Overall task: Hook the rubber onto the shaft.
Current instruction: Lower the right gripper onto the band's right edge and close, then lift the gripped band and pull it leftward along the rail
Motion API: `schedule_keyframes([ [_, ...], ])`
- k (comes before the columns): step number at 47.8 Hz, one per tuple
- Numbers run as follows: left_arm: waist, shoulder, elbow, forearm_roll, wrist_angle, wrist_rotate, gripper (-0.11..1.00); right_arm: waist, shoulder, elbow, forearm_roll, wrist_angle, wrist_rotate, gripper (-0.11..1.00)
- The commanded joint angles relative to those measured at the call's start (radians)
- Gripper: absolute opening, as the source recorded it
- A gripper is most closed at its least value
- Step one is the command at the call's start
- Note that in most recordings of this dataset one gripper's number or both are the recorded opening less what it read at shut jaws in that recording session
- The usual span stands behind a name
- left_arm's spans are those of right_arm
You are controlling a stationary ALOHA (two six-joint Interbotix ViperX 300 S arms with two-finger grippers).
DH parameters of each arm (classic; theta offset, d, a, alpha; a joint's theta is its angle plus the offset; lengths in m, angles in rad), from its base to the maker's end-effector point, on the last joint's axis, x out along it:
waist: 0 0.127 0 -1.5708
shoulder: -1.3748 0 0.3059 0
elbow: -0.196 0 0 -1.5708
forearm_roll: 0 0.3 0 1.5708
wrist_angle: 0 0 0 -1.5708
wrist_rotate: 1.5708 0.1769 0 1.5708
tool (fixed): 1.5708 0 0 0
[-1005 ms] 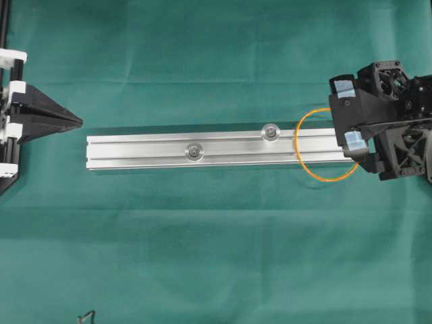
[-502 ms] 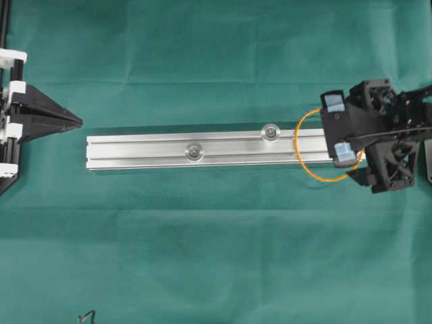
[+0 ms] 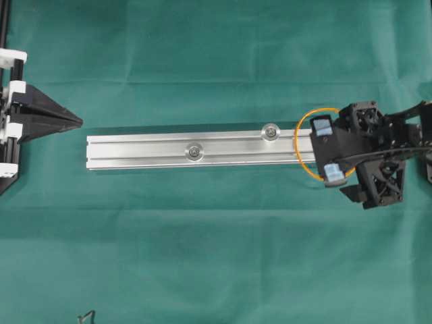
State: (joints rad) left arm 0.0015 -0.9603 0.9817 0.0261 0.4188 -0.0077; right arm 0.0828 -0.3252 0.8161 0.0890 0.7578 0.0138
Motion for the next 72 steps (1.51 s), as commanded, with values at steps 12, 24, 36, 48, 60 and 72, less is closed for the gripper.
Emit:
schedule_keyframes([
  [12,0.002,0.008,-0.034,0.002,-0.003,-0.002,0.00,0.037,0.035,0.023,0.014,-0.095,-0.002,0.96],
  [24,0.002,0.008,-0.034,0.002,-0.003,-0.002,0.00,0.052,0.075,0.054,0.021,-0.143,-0.002,0.96],
  [36,0.002,0.008,-0.034,0.002,-0.003,-0.002,0.00,0.063,0.107,0.075,0.038,-0.216,-0.002,0.96],
  [48,0.002,0.008,-0.034,0.002,-0.003,-0.002,0.00,0.063,0.123,0.077,0.038,-0.236,-0.002,0.95],
  [60,0.002,0.008,-0.034,0.002,-0.003,-0.002,0.00,0.063,0.121,0.078,0.038,-0.239,-0.002,0.94],
  [72,0.002,0.008,-0.034,0.002,-0.003,-0.002,0.00,0.063,0.124,0.083,0.034,-0.233,0.000,0.53],
])
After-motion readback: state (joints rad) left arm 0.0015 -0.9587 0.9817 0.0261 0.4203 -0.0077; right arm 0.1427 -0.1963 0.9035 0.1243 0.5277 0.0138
